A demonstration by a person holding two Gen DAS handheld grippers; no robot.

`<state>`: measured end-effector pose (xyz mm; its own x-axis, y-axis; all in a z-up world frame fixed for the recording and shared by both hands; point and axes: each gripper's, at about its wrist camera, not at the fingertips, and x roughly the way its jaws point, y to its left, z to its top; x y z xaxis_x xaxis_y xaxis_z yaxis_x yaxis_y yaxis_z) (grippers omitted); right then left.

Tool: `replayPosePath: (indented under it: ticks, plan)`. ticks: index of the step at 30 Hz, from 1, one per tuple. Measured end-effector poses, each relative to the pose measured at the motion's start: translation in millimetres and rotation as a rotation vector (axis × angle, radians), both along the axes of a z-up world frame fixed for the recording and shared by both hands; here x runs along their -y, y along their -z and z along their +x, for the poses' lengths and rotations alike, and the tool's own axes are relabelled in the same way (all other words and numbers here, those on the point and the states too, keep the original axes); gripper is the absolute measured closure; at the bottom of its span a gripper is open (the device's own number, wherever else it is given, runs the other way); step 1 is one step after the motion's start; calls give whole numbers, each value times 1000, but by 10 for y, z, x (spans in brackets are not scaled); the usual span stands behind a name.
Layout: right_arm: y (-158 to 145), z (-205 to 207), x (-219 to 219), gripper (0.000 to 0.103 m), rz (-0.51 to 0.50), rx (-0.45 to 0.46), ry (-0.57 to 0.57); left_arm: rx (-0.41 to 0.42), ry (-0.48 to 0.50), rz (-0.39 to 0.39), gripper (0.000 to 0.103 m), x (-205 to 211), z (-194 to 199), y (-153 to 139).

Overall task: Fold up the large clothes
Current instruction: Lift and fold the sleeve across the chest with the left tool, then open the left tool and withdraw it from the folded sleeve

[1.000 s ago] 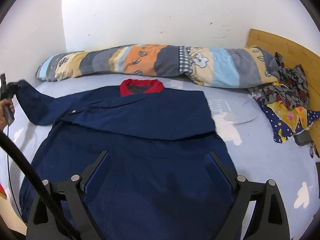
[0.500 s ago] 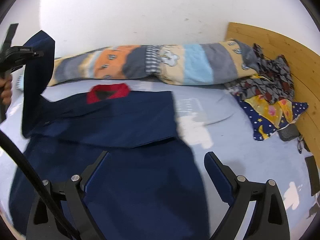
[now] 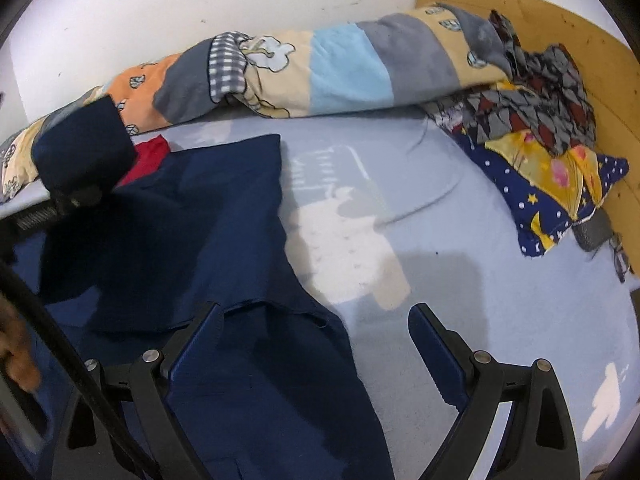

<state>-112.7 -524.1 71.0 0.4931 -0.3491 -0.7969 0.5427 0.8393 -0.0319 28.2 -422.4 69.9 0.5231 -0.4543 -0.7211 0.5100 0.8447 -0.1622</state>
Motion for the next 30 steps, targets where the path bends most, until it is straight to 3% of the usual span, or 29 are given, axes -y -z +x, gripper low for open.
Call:
replayPosePath:
  ticks: [7,10,11,12,13,14,15,19,23,26,30]
  plan:
    - [-56,-70,88,7,9,22,32,49,34,74,97,410,-207,139]
    - [-37,-57,78,7,-1,9,28,31,67,130,89,603,-254,273]
    - [-32,-56,80,7,2,7,26,20,69,143,79,632,-265,320]
    - [-31,-59,83,7,-1,5,27,2,81,142,62,640,-282,356]
    - [-35,-65,88,7,-9,4,30,-7,90,142,54,649,-305,387]
    - [-39,-70,93,7,-10,6,32,-1,91,152,36,657,-331,410]
    - [-42,-76,100,7,-8,7,34,14,91,163,28,658,-360,414]
    - [-54,-105,145,7,-9,9,47,52,145,161,28,595,-505,287]
    - [-115,-147,179,7,-7,27,61,96,184,96,22,325,-626,-14]
    - [-153,-166,176,7,-7,37,66,125,165,46,19,-3,-559,-223]
    - [-181,-159,146,7,-3,43,61,143,73,85,18,-334,-283,-234]
